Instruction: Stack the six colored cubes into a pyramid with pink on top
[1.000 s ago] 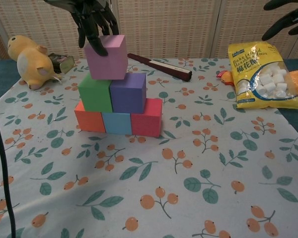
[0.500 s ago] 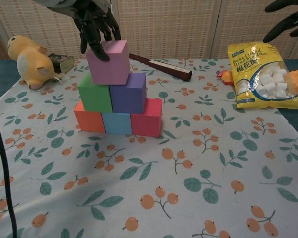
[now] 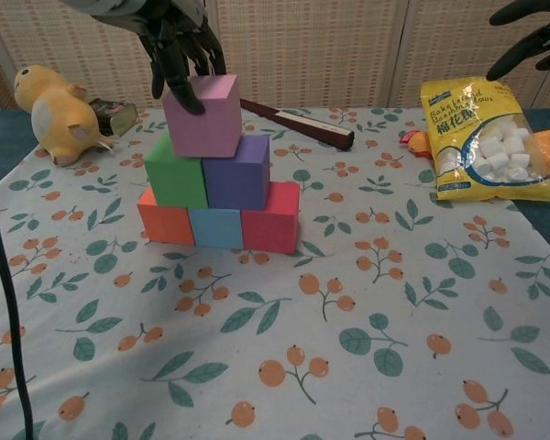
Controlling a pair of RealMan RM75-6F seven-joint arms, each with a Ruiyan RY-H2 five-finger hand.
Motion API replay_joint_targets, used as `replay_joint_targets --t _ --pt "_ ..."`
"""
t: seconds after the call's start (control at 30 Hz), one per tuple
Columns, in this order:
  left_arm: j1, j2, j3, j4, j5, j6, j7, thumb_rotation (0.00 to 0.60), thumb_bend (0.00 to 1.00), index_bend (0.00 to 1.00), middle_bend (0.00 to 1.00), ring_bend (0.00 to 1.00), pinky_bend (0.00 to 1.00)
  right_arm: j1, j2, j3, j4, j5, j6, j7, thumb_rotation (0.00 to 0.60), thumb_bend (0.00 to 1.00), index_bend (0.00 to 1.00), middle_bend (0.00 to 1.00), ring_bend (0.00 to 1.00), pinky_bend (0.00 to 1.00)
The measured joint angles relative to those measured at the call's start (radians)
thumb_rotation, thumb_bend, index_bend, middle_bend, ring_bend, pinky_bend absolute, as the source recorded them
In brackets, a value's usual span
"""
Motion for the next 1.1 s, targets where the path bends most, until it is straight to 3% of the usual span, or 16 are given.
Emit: replay_joint_targets --t 0.77,0.9,1.1 --pt "0.013 -0.013 -0.014 0.002 -0.013 0.025 0.049 0.6 0.35 0.2 0.28 0.37 0.45 -0.002 0.002 0.001 0.004 -0.001 -0.001 0.014 0.6 0.24 0.0 0.19 0.0 0.0" --pt "0.016 -0.015 -0.018 0.003 -0.014 0.028 0.051 0.6 0.35 0.16 0.26 0.37 0.45 -0.002 0.003 0.001 0.005 -0.001 -0.002 0.015 0.6 0.24 0.0 0.19 0.0 0.0" --pt "0.023 -0.015 -0.029 0.0 -0.019 0.026 0.052 0.6 0.33 0.06 0.17 0.27 0.45 -0.001 0.004 0.002 0.006 -0.001 -0.005 0.025 0.6 0.24 0.0 0.19 0.0 0.0"
